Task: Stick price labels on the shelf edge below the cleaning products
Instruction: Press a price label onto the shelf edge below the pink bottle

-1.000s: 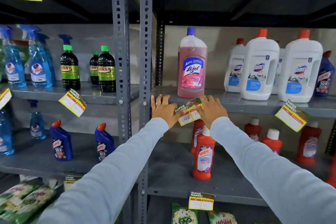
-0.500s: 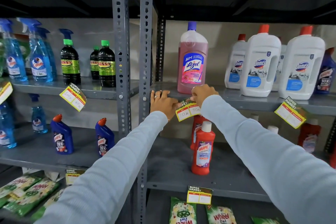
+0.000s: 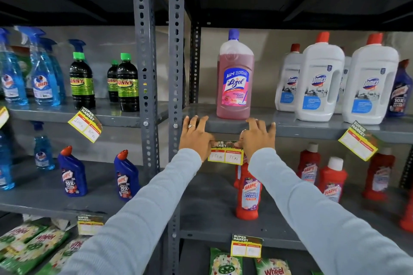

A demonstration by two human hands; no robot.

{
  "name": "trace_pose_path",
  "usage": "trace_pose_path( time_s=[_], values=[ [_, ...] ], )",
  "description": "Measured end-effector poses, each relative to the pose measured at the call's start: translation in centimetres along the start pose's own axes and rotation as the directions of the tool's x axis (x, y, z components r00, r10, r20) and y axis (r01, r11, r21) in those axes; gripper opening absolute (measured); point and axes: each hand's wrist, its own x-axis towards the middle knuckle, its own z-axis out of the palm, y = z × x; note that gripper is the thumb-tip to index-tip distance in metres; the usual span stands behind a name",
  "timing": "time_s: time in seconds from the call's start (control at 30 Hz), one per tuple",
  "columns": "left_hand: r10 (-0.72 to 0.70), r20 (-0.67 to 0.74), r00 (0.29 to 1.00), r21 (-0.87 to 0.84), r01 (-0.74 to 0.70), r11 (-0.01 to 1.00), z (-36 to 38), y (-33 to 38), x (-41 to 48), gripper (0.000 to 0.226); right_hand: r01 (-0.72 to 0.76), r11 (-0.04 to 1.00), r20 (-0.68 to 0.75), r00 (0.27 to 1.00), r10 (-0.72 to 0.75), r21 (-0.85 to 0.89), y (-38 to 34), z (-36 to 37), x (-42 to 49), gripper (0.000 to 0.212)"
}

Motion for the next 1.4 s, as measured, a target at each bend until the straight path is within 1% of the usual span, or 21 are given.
trace_pose_path(
  time_s=[0.1, 0.2, 0.27, 0.37, 0.53, 0.7, 0.8, 0.87, 0.93, 1.0, 1.1, 1.17, 1.27, 1.4],
  values=[
    [-0.011, -0.006, 1.0, -0.031, 0.011, 0.999, -0.6, -0.2, 0.3, 0.028, -0.007, 1.0, -0.012, 1.0, 0.007, 0.008, 0.5, -0.9, 0.7, 0.036],
    [-0.008, -0.007, 1.0, -0.037, 0.007, 0.999, -1.6, -0.5, 1.1, 0.029, -0.044, 0.989, 0.008, 0.999, 0.043, 0.139, 1.1, -2.1, 1.3, 0.034],
    [-0.004, 0.005, 1.0, -0.017, 0.004, 1.0, -2.0, -0.6, 1.7, 0.03, -0.066, 0.98, 0.006, 0.998, 0.066, 0.185, 1.2, -2.5, 1.5, 0.032],
    [-0.012, 0.015, 1.0, 0.001, 0.012, 1.0, -2.2, -0.6, 2.4, 0.028, -0.084, 0.979, 0.004, 0.996, 0.085, 0.187, 0.9, -2.6, 1.9, 0.027],
    [-0.016, 0.058, 0.998, 0.039, 0.014, 0.999, -2.7, -0.5, 3.2, 0.033, -0.105, 0.981, 0.003, 0.994, 0.106, 0.161, 0.7, -2.6, 2.2, 0.03],
    [-0.048, 0.1, 0.994, 0.035, 0.045, 0.998, -3.5, -0.2, 3.5, 0.038, -0.162, 0.955, 0.006, 0.986, 0.166, 0.249, 0.6, -3.0, 2.2, 0.03],
    [-0.084, 0.113, 0.99, 0.005, 0.084, 0.996, -3.5, -0.1, 3.5, 0.038, -0.2, 0.932, 0.037, 0.98, 0.198, 0.301, 1.1, -3.1, 2.4, 0.039],
    [-0.096, 0.079, 0.992, -0.022, 0.098, 0.995, -3.3, 0.0, 3.3, 0.036, -0.207, 0.925, 0.045, 0.978, 0.204, 0.319, 1.3, -3.0, 2.5, 0.05],
    [-0.118, 0.023, 0.993, -0.109, 0.12, 0.987, -3.1, -0.1, 3.1, 0.033, -0.213, 0.925, 0.043, 0.977, 0.21, 0.314, 1.1, -2.8, 2.6, 0.064],
    [-0.152, -0.009, 0.988, -0.2, 0.147, 0.969, -2.9, -0.1, 2.7, 0.035, -0.221, 0.929, 0.036, 0.975, 0.22, 0.298, 0.8, -2.6, 2.6, 0.074],
    [-0.18, -0.025, 0.983, -0.26, 0.167, 0.951, -2.8, -0.1, 2.3, 0.033, -0.248, 0.926, 0.031, 0.968, 0.25, 0.285, 0.5, -2.5, 2.7, 0.078],
    [-0.194, -0.018, 0.981, -0.282, 0.181, 0.942, -2.7, -0.1, 2.1, 0.029, -0.258, 0.923, 0.04, 0.966, 0.257, 0.287, 0.2, -2.5, 2.8, 0.075],
    [-0.22, 0.011, 0.975, -0.325, 0.211, 0.922, -2.6, -0.3, 1.9, 0.025, -0.245, 0.923, 0.047, 0.969, 0.242, 0.295, 0.0, -2.6, 2.7, 0.063],
    [-0.233, 0.04, 0.972, -0.324, 0.233, 0.917, -3.1, 0.2, 1.5, 0.024, -0.226, 0.889, 0.051, 0.973, 0.224, 0.397, 1.6, -3.5, 1.8, 0.03]
  ],
)
